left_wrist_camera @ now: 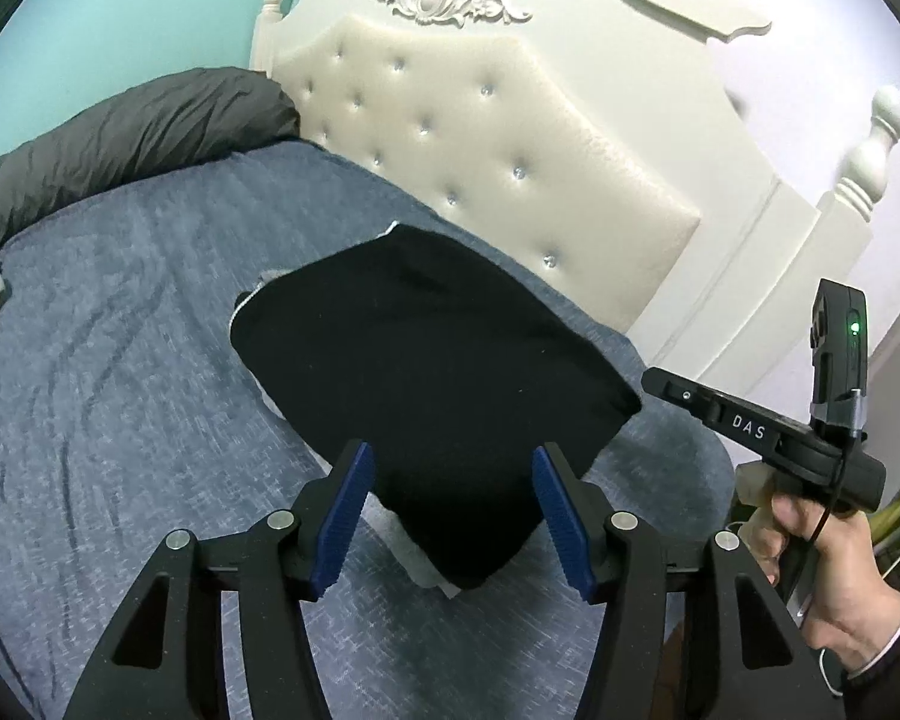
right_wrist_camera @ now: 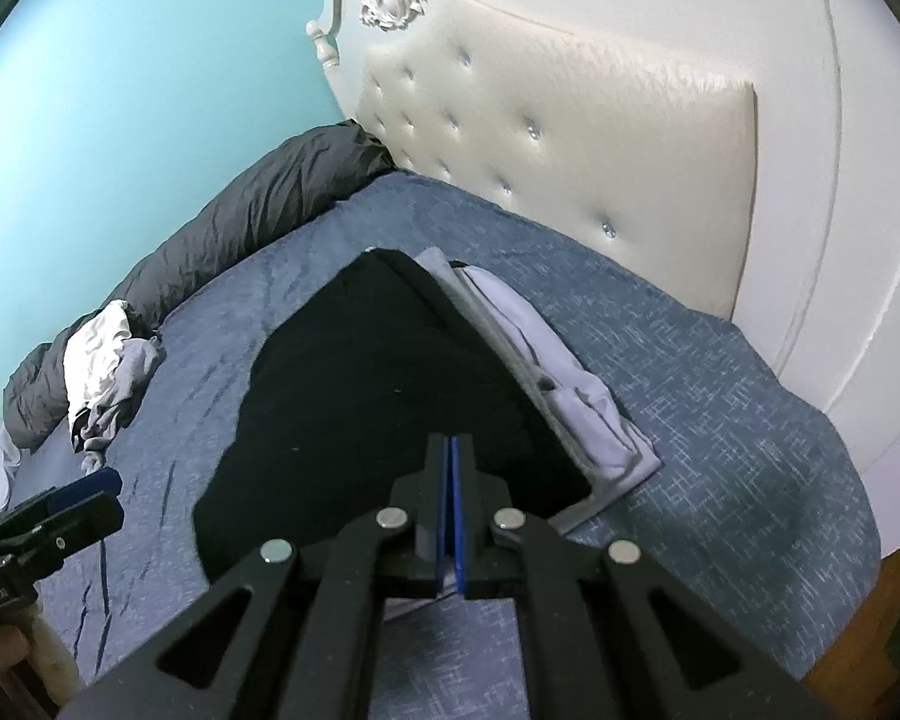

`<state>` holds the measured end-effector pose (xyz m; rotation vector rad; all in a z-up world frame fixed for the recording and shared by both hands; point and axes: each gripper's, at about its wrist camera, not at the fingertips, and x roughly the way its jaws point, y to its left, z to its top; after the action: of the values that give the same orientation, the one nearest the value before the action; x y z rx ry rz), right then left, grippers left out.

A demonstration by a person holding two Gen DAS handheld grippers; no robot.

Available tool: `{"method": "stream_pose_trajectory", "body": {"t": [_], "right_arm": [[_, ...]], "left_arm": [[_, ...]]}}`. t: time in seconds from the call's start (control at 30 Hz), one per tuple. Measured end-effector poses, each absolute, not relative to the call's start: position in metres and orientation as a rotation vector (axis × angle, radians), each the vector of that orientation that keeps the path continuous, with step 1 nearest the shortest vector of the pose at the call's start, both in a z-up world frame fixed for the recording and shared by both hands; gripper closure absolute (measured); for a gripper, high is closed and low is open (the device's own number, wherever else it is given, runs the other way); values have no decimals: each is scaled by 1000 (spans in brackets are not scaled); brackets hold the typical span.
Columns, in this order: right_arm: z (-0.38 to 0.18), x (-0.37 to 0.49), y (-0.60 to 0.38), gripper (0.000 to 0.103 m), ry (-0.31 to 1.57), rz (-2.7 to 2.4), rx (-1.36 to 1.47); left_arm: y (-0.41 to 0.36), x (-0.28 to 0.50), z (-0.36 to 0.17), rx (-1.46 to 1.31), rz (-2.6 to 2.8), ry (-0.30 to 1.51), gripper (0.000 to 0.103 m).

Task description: Fold clothes

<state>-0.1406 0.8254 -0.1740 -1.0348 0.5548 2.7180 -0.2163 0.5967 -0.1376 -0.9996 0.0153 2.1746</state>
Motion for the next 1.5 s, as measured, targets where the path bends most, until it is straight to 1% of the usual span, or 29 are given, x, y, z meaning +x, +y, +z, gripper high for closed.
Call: {"method": "stream_pose_trajectory", "body": {"t": [0.33, 0.47, 0.63, 0.83, 0.97, 1.2, 1.33, 1.5], "right_arm": [[-134, -120, 804, 103, 530, 2742, -970], [-120, -112, 794, 101, 503, 2753, -958], [-105, -100, 783, 101, 477, 2756, -951], [-82, -77, 767, 101, 456, 2772, -912], [-68, -59, 757, 100, 457, 2773, -889], [-49, -35, 740, 99, 396, 2781, -874], [-39, -20, 729, 99, 397, 2793, -848], [-28, -8, 713, 99, 383, 2806, -827]], "left_arm": [[578, -197, -97, -949, 2203, 3, 38], [571, -188, -82, -925, 2209, 3, 37], [564, -173, -65, -894, 2217, 3, 31], [553, -152, -43, -857, 2229, 21, 29], [545, -140, -32, -836, 2230, 28, 28], [527, -120, -12, -797, 2234, 37, 25], [517, -108, -4, -776, 2240, 40, 22], [506, -95, 3, -762, 2236, 39, 22]]}}
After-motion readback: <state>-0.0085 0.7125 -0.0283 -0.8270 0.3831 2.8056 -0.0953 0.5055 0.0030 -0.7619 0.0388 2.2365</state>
